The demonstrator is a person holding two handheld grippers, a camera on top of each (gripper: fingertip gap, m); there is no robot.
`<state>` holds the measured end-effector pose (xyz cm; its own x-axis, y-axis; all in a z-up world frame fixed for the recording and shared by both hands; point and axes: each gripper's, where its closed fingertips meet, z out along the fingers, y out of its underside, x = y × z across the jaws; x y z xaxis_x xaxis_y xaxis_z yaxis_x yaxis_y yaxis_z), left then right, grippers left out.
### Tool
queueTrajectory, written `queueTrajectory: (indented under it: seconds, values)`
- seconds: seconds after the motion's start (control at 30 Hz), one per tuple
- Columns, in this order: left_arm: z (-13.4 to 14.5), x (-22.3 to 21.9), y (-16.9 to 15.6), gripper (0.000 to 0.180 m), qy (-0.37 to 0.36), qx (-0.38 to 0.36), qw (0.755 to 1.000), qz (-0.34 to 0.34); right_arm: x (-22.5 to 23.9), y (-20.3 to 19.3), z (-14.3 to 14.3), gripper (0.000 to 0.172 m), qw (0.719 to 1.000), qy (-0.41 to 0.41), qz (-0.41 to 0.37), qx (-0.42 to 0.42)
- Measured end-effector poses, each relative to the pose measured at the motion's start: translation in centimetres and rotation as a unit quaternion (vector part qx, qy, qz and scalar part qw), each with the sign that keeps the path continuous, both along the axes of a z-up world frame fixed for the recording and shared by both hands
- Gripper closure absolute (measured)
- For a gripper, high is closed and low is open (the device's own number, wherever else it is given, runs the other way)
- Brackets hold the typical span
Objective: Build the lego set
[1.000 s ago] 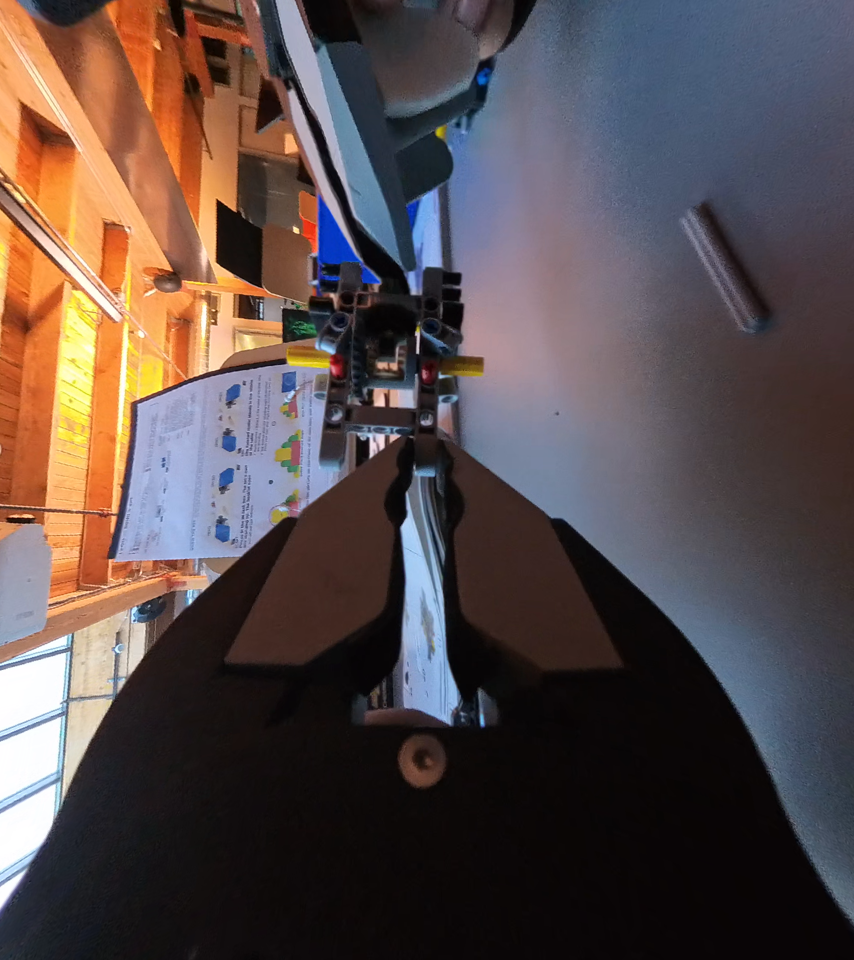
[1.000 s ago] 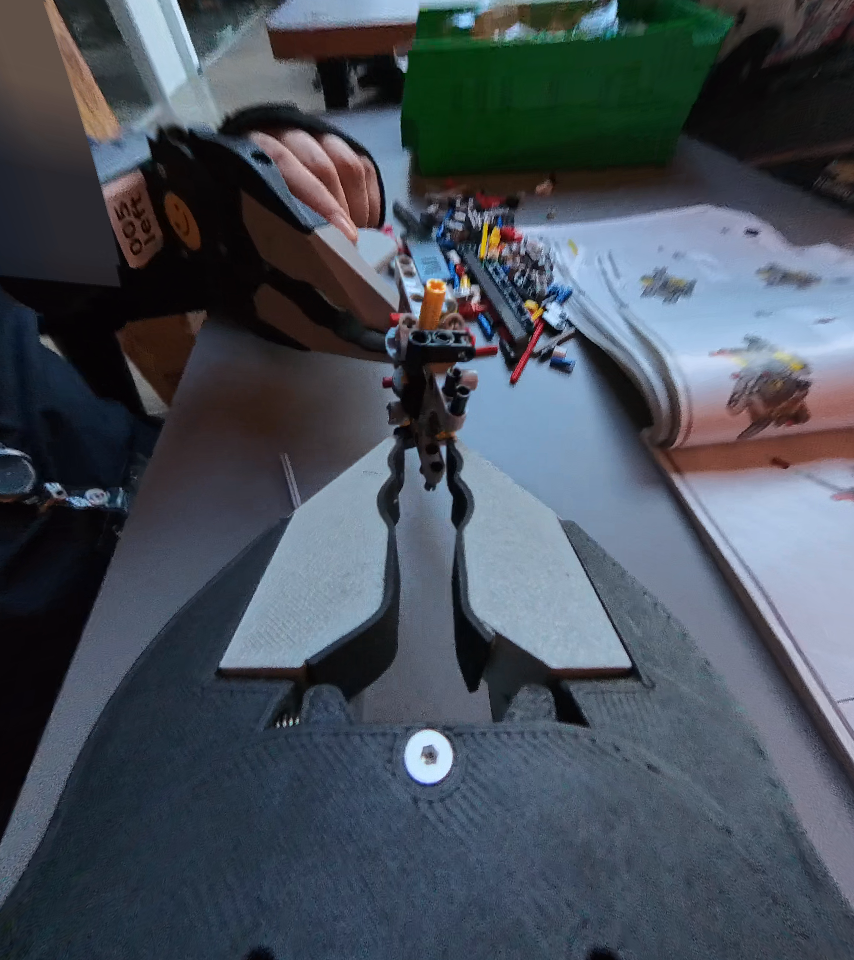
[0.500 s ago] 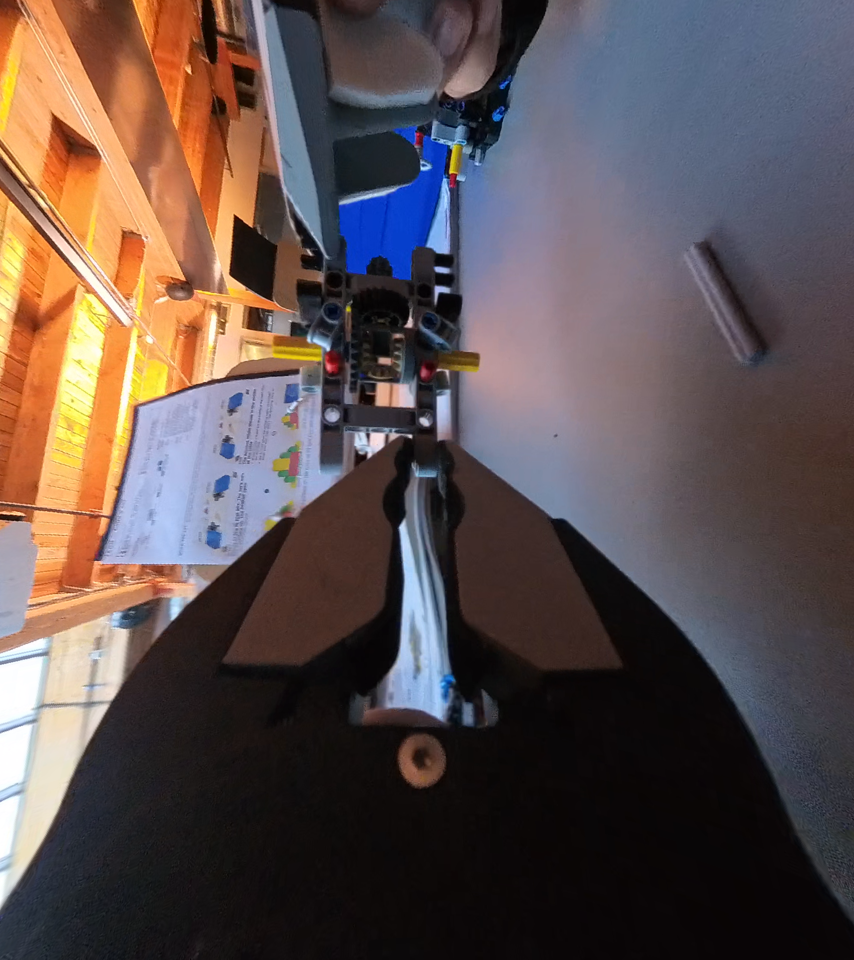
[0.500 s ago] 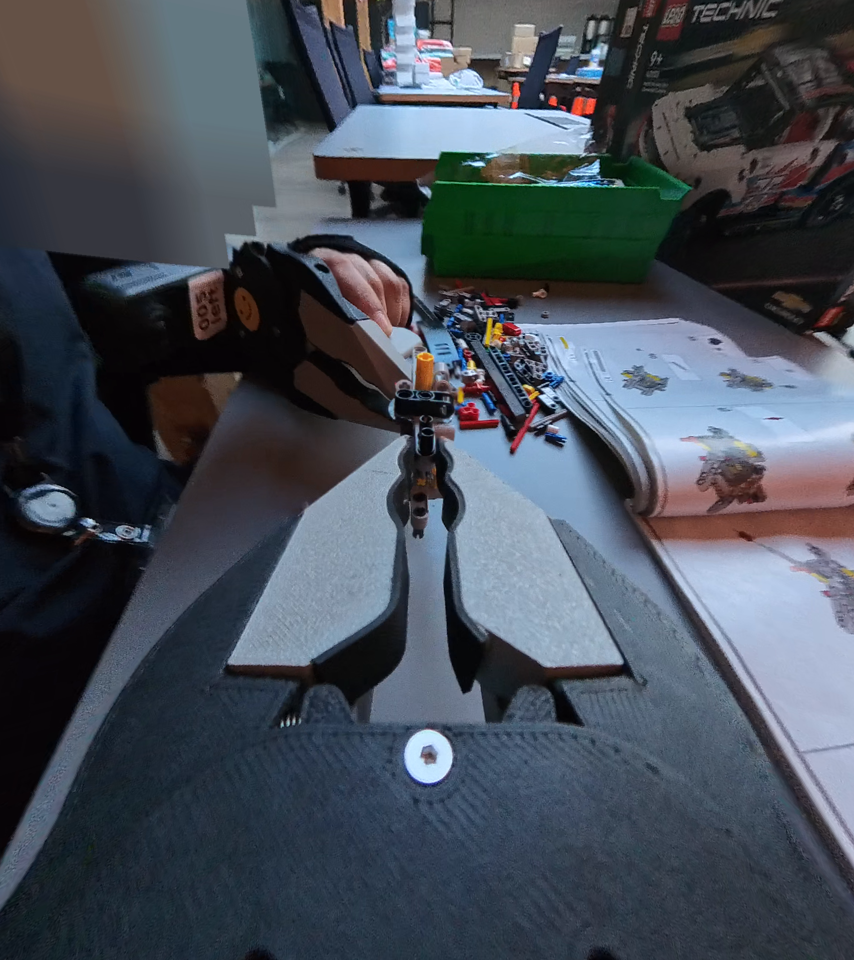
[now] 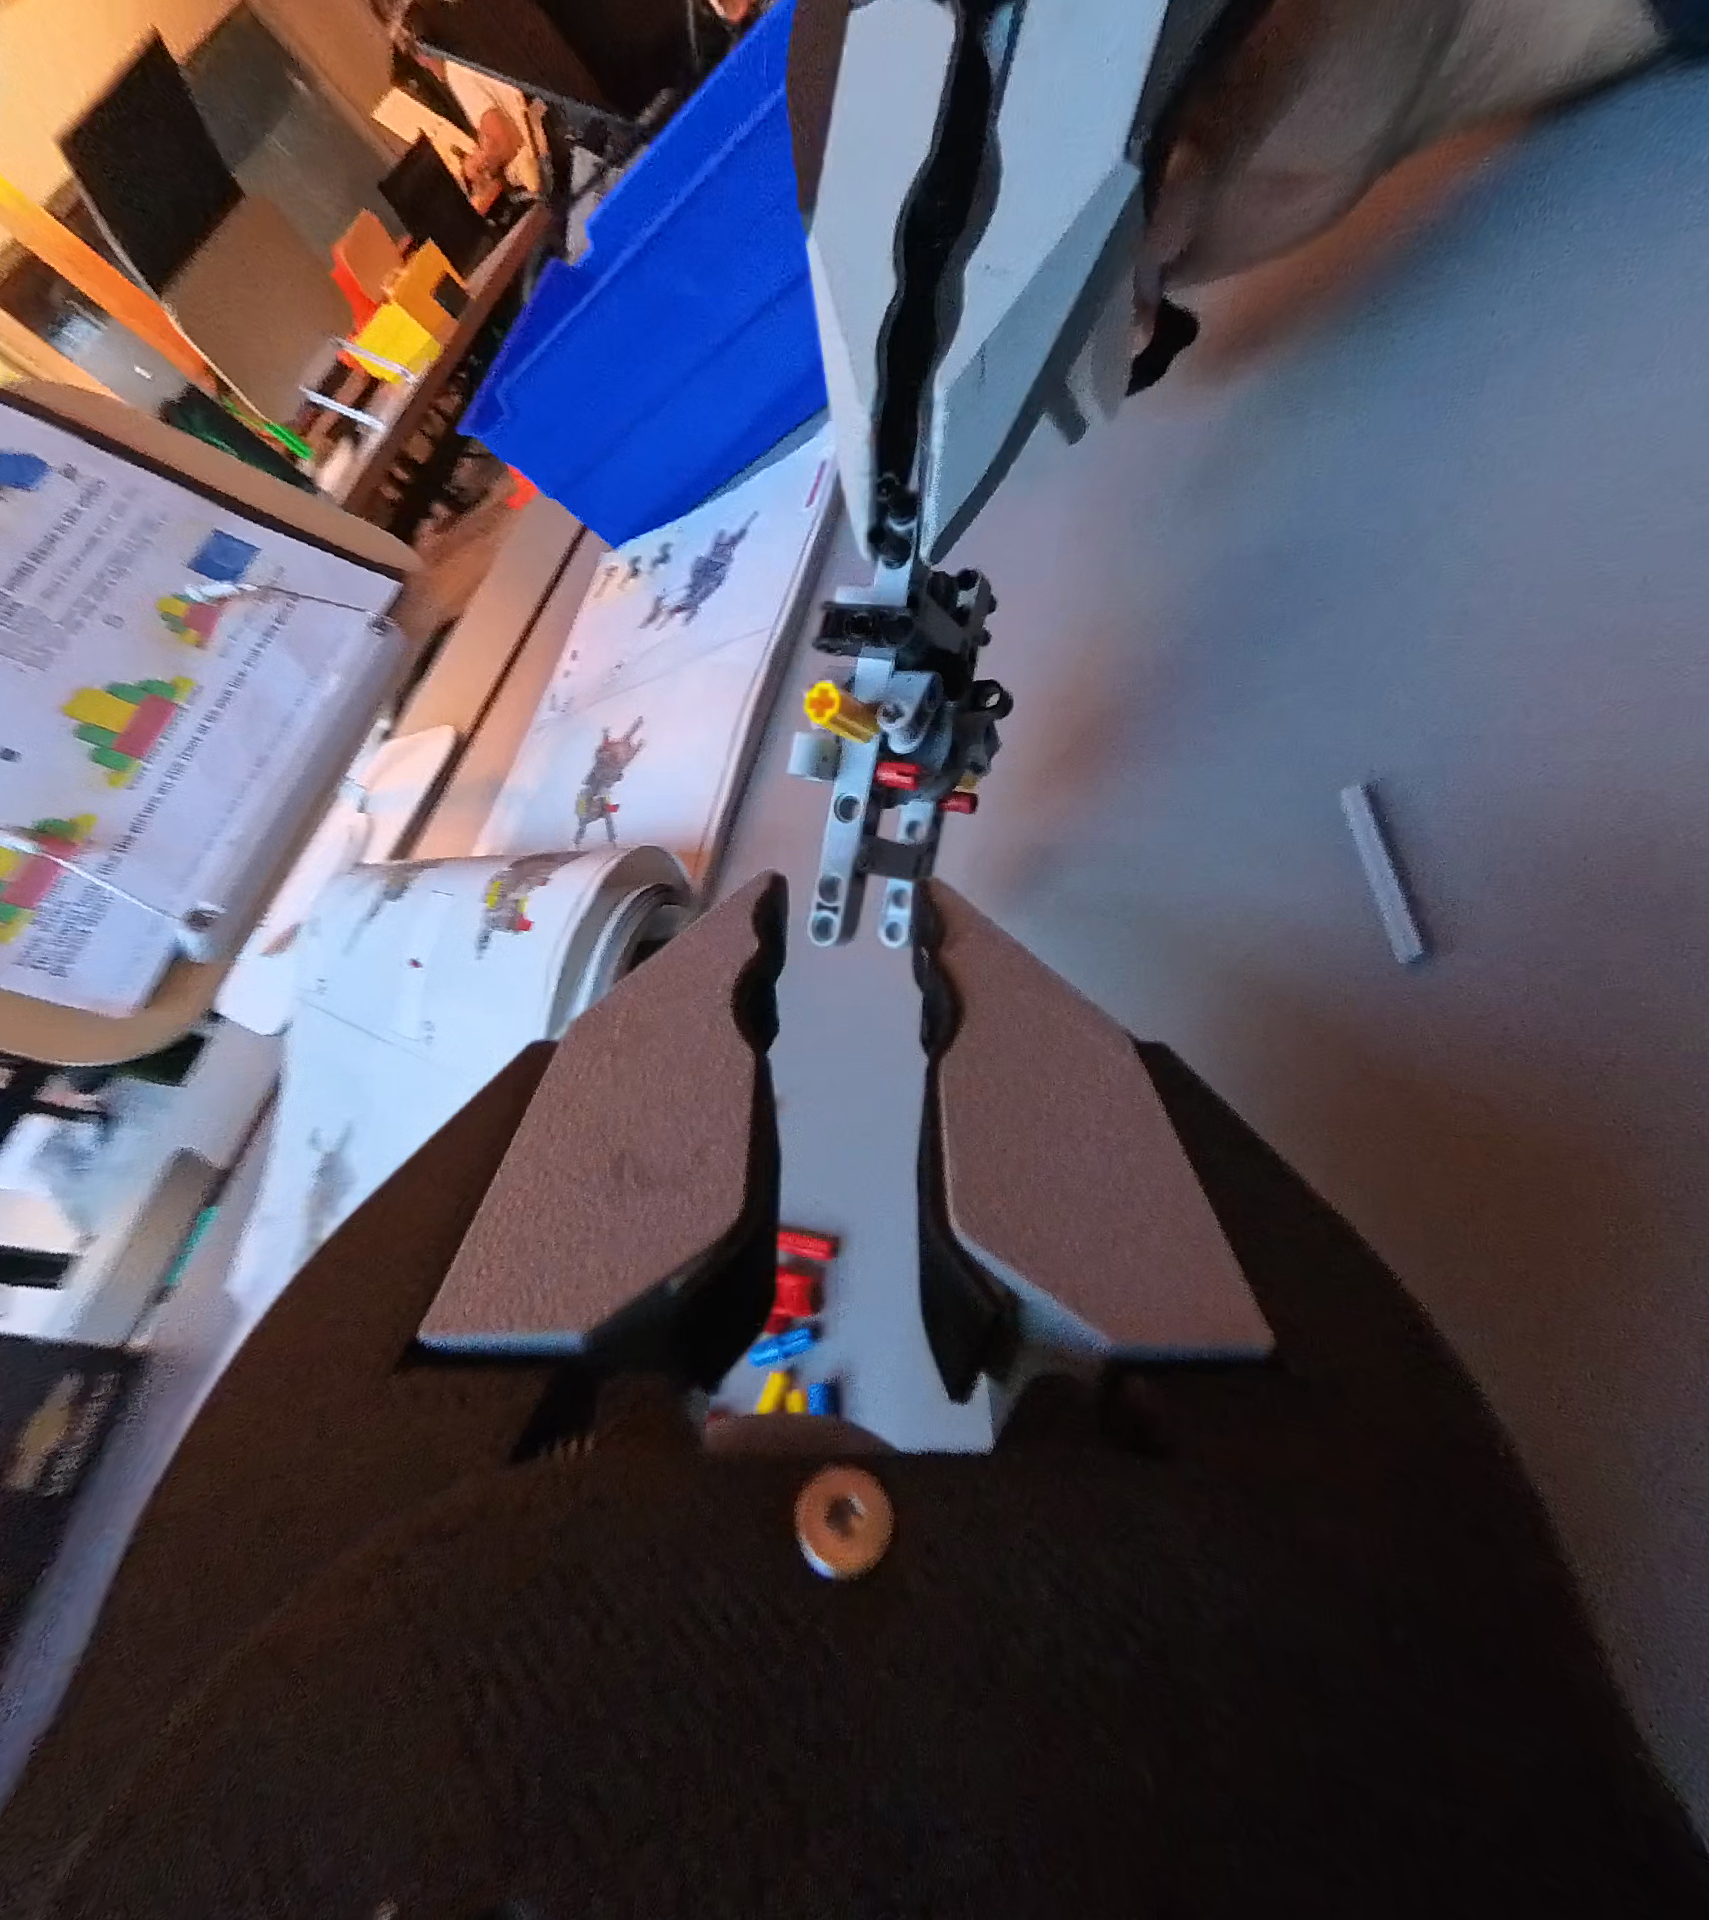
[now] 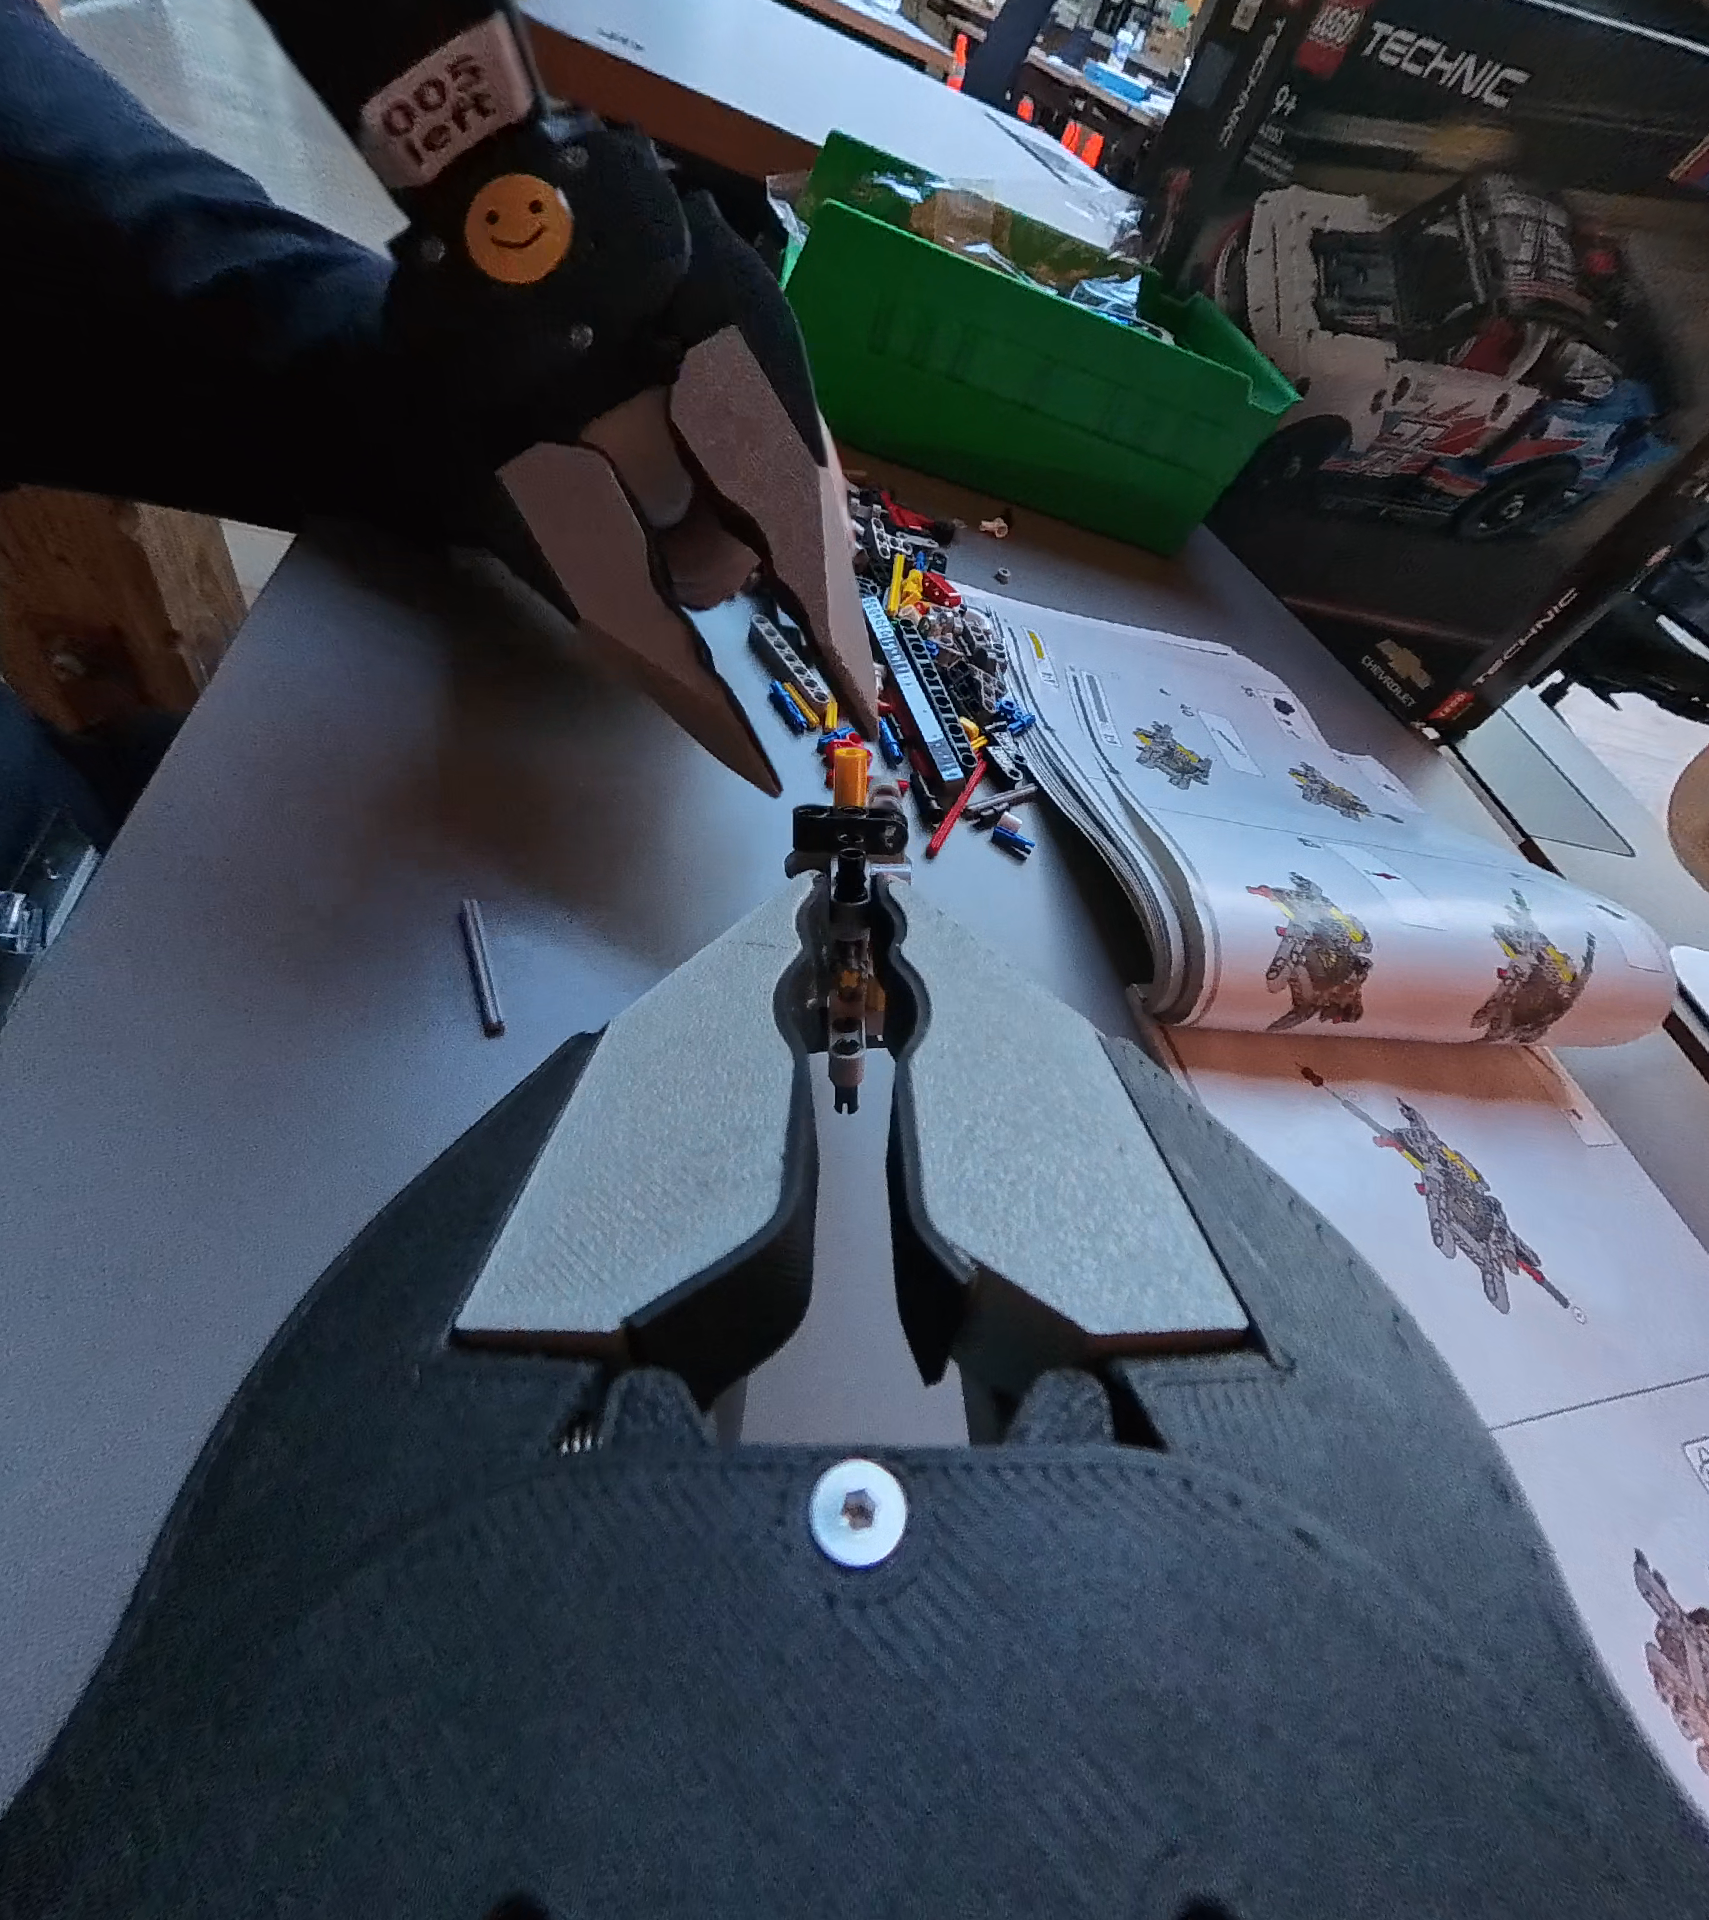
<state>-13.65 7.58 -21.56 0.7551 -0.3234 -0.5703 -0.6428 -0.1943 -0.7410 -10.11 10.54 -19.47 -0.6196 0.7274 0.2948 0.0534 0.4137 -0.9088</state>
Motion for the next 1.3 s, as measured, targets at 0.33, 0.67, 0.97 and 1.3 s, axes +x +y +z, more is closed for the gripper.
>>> queueTrajectory:
  seconds: [0.33, 0.67, 0.97, 1.3]
  values:
    - [-0.8, 0.6, -0.6, 0.158, -0.159, -0.081, 0.983, -0.041, 1.1, -1.7, 0.2, 0.168, 0.998, 0.021, 0.057, -0.001]
    - [-1.2, 1.9, -0.8, 0.175, -0.16, -0.102, 0.98, -0.066, 1.1, -1.5, 1.2, 0.167, 0.997, 0.024, 0.06, -0.045]
    - [-1.4, -0.2, 0.8, 0.176, -0.146, -0.081, 0.985, 0.03, -1.1, 1.5, -0.1, 0.121, 0.976, -0.104, -0.006, -0.192]
    - [-1.8, -0.3, 1.1, 0.175, -0.137, -0.089, 0.986, 0.038, -2.1, 1.0, -2.7, 0.115, 0.961, -0.197, -0.045, -0.187]
